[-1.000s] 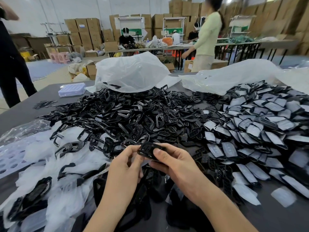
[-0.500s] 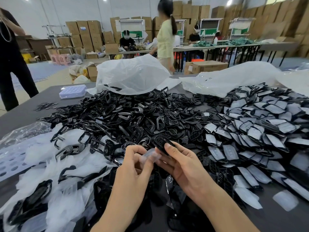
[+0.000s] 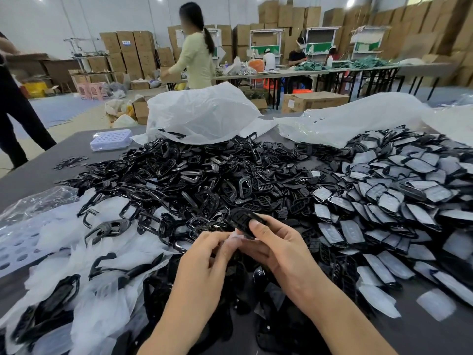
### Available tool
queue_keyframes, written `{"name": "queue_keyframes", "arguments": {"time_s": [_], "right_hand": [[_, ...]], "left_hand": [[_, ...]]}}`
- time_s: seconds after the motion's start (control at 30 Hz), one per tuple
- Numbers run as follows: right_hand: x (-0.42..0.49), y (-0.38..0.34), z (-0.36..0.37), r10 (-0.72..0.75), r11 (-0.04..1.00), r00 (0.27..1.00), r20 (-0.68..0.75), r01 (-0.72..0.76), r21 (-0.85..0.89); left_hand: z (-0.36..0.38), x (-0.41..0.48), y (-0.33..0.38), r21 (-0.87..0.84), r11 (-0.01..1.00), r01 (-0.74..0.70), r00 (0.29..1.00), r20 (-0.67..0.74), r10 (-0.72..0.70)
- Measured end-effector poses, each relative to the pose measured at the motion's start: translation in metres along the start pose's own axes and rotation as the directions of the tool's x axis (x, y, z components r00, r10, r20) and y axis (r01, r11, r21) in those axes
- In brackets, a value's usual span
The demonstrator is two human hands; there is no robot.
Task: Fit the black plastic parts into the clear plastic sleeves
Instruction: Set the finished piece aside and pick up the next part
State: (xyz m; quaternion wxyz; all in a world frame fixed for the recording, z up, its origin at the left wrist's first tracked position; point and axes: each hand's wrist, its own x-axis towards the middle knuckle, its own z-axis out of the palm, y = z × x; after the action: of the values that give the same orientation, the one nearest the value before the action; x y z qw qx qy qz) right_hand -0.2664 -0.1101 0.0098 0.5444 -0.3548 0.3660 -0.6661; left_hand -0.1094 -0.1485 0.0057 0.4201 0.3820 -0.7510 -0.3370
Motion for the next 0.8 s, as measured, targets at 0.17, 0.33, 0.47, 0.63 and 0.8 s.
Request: {"name": "queue_keyframes", "arguments": {"time_s": [0.17, 0.33, 0.47, 0.63, 0.8], "right_hand": [[0.003, -0.001, -0.002, -0.022, 0.999, 0.990, -0.141, 0.025, 0.021], [0.005, 0.001, -0.007, -0.023, 0.999, 0.958, -0.286, 0.033, 0.029], [0.002, 0.005, -0.002, -0.019, 0.996, 0.972, -0.236, -0.001, -0.087], [0.001, 0.008, 0.006, 0.007, 0.992, 0.987, -0.163, -0.027, -0.120], [-0.002, 0.008, 0.008, -0.025, 0.984, 0.996, -0.083, 0.010, -0.179]], "left_hand": [[-0.006, 0.002, 0.001, -0.090, 0.992, 0.085, 0.995, -0.039, -0.088], [-0.005, 0.000, 0.005, -0.209, 0.974, 0.085, 0.996, 0.005, -0.086], [-0.002, -0.001, 0.008, -0.354, 0.929, 0.111, 0.993, 0.066, -0.094], [-0.001, 0.000, 0.004, -0.396, 0.910, 0.123, 0.991, -0.004, -0.135], [0.000, 0.000, 0.004, -0.361, 0.925, 0.118, 0.982, -0.098, -0.163]]}}
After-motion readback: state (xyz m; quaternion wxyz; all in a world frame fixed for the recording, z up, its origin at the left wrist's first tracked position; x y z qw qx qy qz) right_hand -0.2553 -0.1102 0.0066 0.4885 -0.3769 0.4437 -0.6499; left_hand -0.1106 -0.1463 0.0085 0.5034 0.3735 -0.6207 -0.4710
